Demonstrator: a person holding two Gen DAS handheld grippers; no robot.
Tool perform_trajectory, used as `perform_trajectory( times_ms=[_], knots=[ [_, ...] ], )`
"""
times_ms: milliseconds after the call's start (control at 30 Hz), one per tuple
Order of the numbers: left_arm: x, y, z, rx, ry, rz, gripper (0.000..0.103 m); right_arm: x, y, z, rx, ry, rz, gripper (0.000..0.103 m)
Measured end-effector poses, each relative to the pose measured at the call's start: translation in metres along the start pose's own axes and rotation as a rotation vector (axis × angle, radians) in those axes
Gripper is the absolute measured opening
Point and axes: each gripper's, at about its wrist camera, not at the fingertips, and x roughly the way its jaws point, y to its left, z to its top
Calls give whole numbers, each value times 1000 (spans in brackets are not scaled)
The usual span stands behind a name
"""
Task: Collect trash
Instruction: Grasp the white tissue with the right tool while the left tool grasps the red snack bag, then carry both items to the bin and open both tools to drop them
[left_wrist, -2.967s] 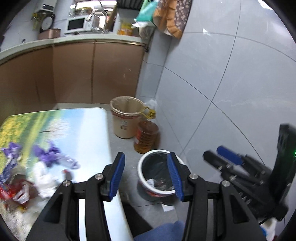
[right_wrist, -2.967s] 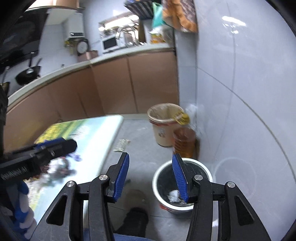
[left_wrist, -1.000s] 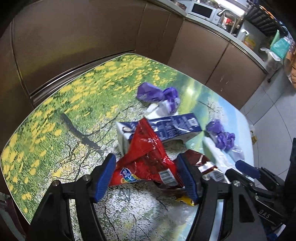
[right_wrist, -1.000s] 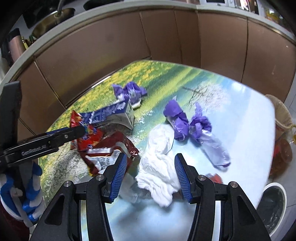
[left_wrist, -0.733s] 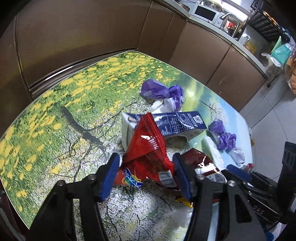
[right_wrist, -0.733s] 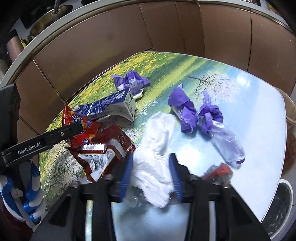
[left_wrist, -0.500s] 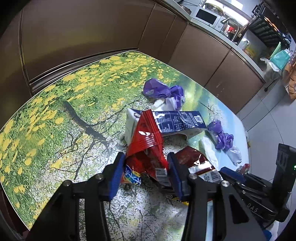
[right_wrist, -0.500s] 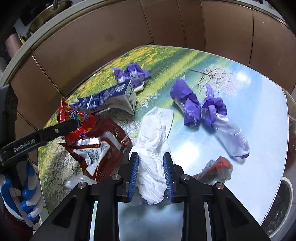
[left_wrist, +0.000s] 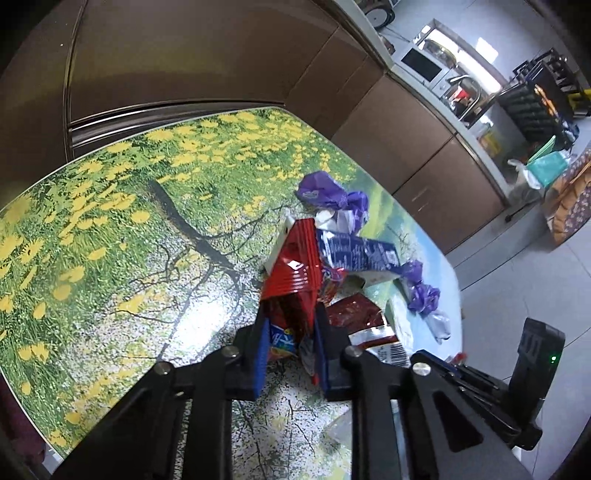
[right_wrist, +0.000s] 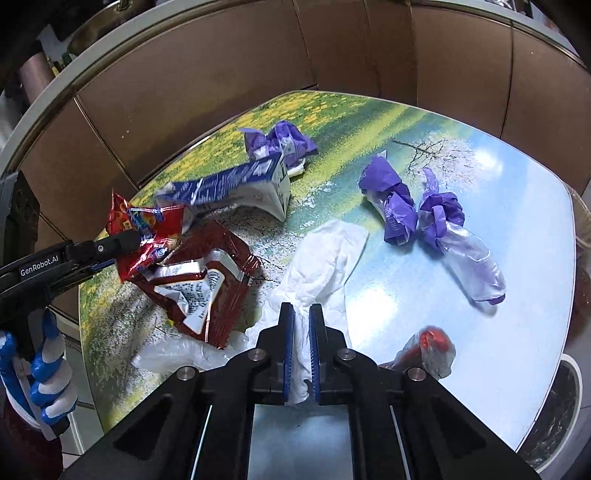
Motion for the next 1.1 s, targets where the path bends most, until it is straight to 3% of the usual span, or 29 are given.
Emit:
perform_trajectory(
  times_ms=[633,1100],
  knots=[
    [-55,-6,-7,43,-83,-33,18,-68,19,-10,39,-152,54,5],
    [-95,-36,-19,108,-128,-59,18,-121,33,-29,39,-249,71,5]
  ],
)
